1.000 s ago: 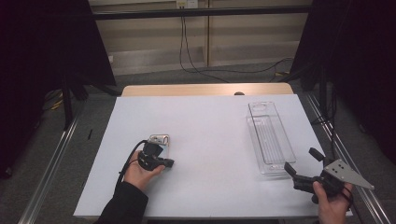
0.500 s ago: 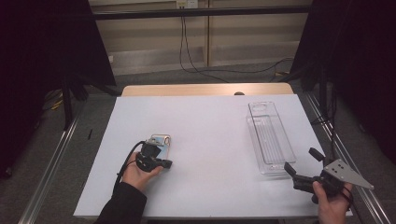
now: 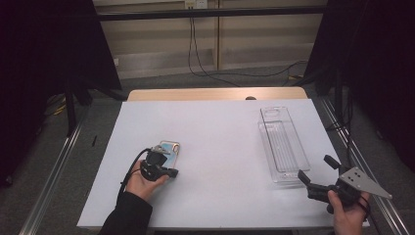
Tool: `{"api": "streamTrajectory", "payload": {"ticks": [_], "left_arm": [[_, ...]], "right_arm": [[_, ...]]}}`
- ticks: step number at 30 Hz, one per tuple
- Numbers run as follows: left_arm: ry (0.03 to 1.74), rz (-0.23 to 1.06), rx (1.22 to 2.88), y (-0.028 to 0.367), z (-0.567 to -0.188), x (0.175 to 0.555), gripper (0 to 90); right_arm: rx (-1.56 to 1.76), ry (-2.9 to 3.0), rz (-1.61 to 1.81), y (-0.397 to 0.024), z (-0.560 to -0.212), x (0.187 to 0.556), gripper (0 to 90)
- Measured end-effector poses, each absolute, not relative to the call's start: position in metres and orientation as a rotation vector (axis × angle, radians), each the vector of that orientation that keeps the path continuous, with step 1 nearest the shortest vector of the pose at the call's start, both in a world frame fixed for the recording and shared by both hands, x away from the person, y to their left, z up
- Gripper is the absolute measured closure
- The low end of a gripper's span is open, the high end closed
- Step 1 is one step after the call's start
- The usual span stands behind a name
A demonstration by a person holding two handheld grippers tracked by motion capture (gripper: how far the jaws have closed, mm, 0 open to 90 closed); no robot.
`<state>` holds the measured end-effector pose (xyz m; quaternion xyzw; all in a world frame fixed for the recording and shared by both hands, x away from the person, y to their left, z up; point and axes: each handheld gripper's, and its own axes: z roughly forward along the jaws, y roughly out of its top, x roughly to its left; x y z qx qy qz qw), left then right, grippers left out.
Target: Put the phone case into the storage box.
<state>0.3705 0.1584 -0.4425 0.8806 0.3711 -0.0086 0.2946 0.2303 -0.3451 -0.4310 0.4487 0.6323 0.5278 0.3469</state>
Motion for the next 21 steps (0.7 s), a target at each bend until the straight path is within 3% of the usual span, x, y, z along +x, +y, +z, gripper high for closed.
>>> {"api": "streamTrajectory", "payload": {"ticks": [21], "left_arm": [[0.994,-0.009,2.353,0.173,-0.441,0.366,90.0]], "right_arm": [[1.159,1.641,1.366,-0.346,-0.431,0.230,0.0]]}}
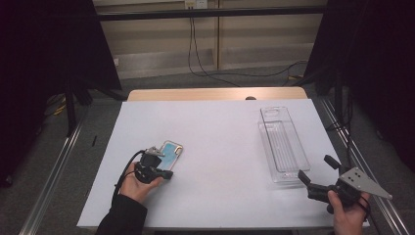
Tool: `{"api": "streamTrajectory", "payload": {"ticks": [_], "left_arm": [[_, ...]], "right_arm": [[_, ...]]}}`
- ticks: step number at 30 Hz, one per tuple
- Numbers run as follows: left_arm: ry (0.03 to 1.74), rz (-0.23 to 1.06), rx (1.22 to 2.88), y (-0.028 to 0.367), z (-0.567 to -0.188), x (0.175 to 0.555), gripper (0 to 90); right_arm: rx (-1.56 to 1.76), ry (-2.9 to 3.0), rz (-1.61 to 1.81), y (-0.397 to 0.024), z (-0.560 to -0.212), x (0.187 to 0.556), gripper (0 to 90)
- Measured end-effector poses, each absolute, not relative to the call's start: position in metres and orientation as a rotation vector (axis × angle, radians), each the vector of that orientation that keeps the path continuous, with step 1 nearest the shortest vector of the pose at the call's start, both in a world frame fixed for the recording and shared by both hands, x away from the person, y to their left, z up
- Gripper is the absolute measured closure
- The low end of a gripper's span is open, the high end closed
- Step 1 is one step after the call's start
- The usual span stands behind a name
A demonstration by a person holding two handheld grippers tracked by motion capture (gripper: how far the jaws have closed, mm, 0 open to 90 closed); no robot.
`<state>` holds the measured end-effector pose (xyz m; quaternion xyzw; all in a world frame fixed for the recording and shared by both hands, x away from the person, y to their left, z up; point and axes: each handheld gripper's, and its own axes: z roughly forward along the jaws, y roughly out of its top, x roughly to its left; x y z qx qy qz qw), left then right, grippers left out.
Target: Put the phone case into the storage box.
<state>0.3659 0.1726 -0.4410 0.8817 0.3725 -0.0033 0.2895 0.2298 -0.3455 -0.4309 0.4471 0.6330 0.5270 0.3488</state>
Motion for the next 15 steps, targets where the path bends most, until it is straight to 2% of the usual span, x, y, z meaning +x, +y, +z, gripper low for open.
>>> {"api": "streamTrajectory", "payload": {"ticks": [15], "left_arm": [[1.000,0.005,2.366,0.1794,-0.4396,0.3648,90.0]], "right_arm": [[1.161,1.637,1.370,-0.3454,-0.4309,0.2301,0.0]]}}
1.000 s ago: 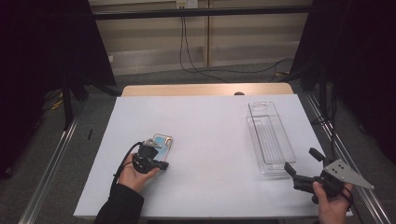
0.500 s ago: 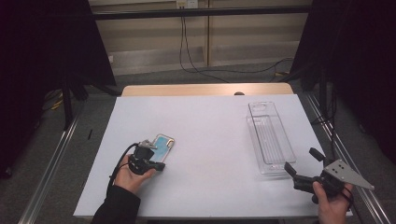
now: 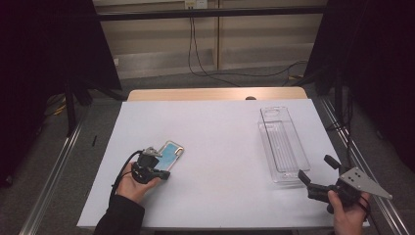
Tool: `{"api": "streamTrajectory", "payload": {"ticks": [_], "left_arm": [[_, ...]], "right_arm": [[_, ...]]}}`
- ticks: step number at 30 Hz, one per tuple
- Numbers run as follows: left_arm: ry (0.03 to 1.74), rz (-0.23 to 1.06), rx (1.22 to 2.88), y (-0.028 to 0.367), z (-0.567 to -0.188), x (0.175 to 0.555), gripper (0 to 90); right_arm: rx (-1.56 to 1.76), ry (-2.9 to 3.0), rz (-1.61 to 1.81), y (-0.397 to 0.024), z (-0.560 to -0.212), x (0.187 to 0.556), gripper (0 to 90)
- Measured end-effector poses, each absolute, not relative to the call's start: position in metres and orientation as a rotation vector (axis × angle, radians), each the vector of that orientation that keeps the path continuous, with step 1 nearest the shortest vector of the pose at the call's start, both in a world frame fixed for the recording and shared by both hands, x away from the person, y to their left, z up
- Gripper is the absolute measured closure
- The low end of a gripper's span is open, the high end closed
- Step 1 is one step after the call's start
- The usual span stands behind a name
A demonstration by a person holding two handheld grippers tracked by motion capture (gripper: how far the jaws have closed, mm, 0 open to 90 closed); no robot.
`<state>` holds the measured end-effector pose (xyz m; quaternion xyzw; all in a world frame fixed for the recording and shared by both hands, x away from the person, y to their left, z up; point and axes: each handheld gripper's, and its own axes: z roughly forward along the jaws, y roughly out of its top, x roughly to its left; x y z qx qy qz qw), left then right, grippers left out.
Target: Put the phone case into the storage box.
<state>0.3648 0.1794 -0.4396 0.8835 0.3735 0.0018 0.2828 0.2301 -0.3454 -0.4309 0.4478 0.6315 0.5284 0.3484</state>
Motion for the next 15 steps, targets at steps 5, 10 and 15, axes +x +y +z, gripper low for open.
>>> {"api": "streamTrajectory", "payload": {"ticks": [5,10,15], "left_arm": [[0.996,0.011,2.370,0.1798,-0.4395,0.3645,90.0],[1.004,0.008,2.367,0.1806,-0.4394,0.3650,90.0],[1.007,0.013,2.372,0.1835,-0.4387,0.3644,90.0]], "right_arm": [[1.156,1.642,1.366,-0.3455,-0.4309,0.2301,0.0],[1.161,1.637,1.370,-0.3457,-0.4309,0.2300,0.0],[1.154,1.643,1.367,-0.3455,-0.4307,0.2298,0.0]]}}
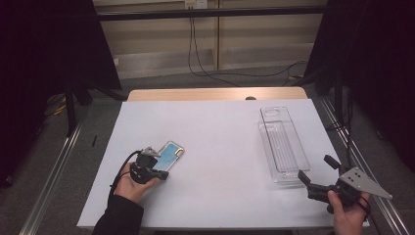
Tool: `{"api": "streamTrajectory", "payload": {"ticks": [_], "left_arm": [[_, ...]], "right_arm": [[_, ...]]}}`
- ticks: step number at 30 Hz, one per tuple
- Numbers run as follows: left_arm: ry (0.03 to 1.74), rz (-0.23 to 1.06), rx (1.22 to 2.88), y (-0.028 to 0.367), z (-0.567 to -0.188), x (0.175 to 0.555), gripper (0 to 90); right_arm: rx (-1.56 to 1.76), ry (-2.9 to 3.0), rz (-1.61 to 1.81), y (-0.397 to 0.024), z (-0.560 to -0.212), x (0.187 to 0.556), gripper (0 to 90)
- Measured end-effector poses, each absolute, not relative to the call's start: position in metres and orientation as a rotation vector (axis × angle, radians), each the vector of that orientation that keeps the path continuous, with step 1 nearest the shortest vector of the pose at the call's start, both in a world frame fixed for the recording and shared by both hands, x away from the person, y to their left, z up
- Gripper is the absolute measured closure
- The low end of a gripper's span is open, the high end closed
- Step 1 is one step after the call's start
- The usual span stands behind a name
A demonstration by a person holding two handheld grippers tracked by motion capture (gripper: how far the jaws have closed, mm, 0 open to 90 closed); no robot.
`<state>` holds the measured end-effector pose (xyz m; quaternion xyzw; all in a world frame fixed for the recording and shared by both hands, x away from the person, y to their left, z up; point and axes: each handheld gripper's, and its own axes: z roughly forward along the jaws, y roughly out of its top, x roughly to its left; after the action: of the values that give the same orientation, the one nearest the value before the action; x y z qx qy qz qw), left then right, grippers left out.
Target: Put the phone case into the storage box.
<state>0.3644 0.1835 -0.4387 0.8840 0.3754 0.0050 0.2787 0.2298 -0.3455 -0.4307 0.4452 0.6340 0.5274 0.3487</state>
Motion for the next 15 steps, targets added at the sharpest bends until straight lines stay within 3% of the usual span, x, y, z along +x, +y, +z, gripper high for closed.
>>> {"api": "streamTrajectory", "payload": {"ticks": [15], "left_arm": [[1.011,0.015,2.355,0.1932,-0.4396,0.3626,90.0]], "right_arm": [[1.161,1.637,1.370,-0.3454,-0.4309,0.2302,0.0]]}}
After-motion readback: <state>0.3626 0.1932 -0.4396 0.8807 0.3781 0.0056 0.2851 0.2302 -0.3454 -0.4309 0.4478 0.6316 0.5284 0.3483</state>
